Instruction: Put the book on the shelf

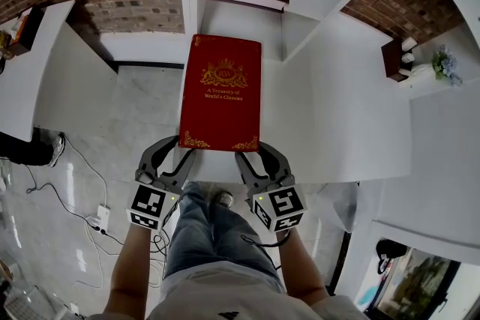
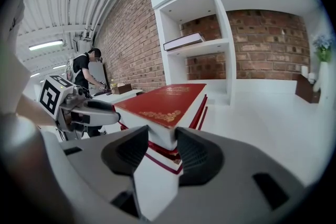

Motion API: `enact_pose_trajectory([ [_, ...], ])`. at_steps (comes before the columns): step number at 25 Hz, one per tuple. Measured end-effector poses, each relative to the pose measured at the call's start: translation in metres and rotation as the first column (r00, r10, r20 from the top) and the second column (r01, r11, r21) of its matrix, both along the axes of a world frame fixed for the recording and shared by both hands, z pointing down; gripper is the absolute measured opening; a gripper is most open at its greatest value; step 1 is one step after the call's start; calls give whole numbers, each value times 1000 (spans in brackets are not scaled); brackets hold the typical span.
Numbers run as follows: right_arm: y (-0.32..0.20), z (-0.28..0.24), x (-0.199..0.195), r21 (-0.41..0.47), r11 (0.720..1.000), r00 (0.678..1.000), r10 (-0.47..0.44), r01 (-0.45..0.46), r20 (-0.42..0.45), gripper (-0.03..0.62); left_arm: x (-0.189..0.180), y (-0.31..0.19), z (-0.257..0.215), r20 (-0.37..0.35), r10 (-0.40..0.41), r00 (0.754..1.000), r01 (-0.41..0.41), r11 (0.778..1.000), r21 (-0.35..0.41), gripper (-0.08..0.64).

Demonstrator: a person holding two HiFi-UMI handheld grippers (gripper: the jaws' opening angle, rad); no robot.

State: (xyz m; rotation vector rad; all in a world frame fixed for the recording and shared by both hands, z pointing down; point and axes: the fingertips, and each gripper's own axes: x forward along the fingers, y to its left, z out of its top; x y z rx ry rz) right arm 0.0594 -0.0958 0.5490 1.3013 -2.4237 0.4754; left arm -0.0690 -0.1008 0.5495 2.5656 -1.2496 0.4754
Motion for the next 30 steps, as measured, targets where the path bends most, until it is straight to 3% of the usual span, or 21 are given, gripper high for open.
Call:
enact_pose_trajectory([
  [30, 21, -86, 17, 177, 984, 997, 16, -29, 76, 133, 10, 26, -82, -62, -52, 997, 61, 985, 158, 155],
])
